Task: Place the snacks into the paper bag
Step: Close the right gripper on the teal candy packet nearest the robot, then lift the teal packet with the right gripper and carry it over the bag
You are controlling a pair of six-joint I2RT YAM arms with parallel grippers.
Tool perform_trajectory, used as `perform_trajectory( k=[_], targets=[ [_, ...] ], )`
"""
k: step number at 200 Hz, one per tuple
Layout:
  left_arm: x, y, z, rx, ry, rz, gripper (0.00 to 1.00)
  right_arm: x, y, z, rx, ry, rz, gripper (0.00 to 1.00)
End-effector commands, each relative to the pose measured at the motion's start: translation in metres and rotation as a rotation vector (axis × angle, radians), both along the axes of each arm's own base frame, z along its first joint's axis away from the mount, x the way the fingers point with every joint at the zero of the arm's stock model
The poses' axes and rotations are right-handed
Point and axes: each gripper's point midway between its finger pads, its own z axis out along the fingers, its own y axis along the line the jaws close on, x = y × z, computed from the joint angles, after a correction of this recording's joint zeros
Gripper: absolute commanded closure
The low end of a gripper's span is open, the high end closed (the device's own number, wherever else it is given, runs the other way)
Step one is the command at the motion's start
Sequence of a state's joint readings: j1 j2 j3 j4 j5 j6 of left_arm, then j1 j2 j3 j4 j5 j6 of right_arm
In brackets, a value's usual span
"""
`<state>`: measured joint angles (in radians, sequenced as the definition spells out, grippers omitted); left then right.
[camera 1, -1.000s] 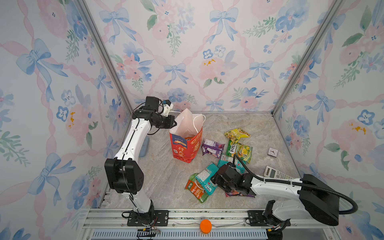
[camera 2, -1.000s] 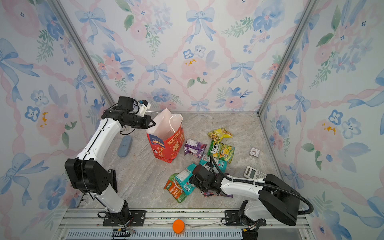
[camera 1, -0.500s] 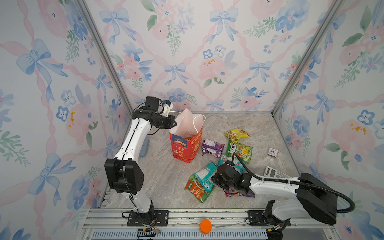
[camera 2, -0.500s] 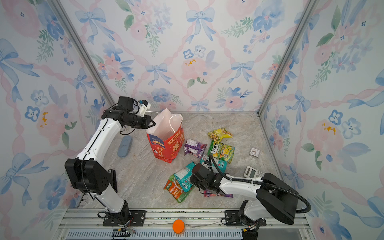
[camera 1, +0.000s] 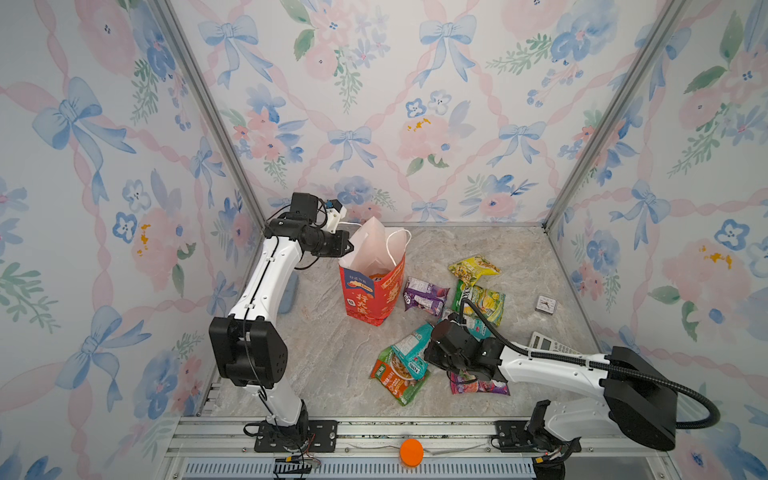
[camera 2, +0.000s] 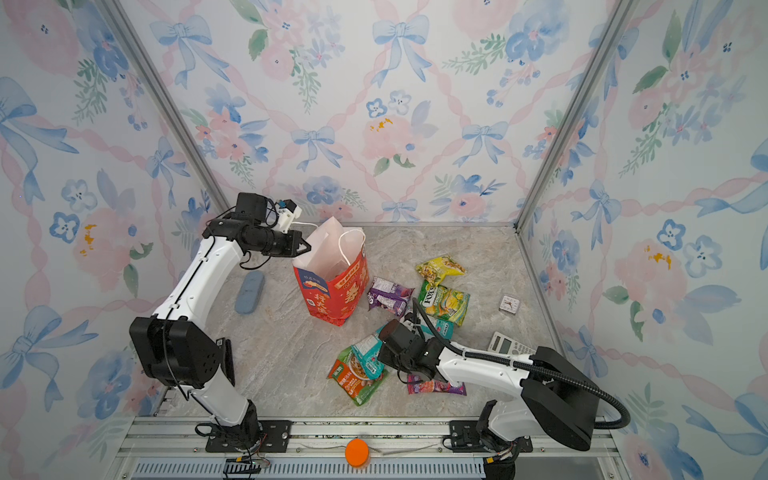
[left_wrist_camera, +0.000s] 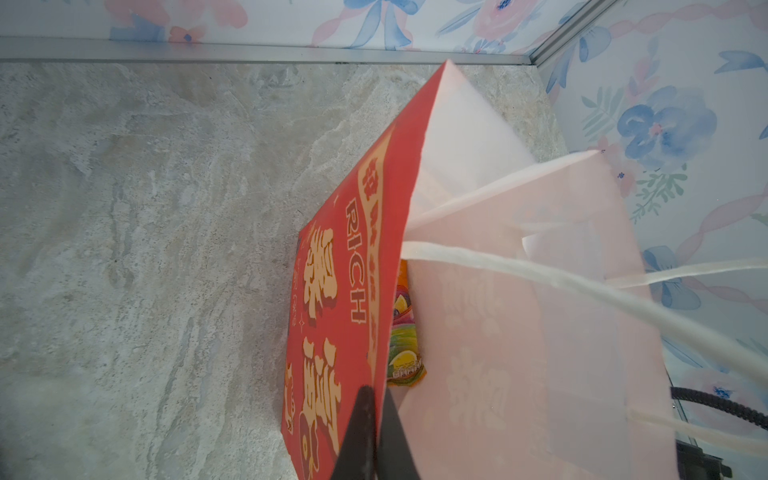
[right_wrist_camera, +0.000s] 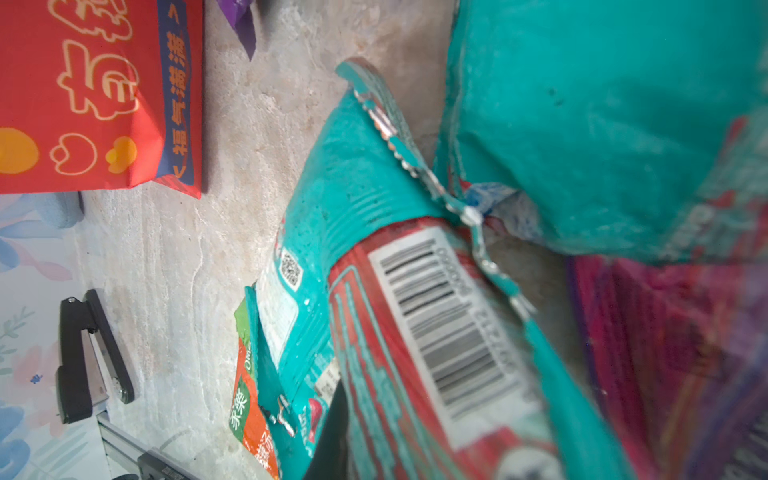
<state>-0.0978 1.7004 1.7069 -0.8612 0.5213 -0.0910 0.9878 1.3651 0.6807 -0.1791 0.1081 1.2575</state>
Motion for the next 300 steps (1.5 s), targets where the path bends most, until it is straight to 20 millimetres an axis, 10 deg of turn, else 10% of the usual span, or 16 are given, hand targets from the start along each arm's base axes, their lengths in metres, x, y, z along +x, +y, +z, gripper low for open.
perform_trajectory(
  k=[1,222,300],
  targets=[
    [-0.005,-0.001,-0.004,0.004,0.018,0.001,1.00,0.011,-0.001,0.026,-0.029,-0.063,0.026,1.00],
    [-0.005,-0.003,-0.005,0.006,0.018,-0.004,1.00,0.072,-0.051,0.191,-0.221,-0.388,0.119,1.00],
    [-0.007,-0.003,-0.004,0.007,0.015,-0.004,1.00,0.091,-0.028,0.281,-0.167,-0.595,0.188,1.00]
  ],
)
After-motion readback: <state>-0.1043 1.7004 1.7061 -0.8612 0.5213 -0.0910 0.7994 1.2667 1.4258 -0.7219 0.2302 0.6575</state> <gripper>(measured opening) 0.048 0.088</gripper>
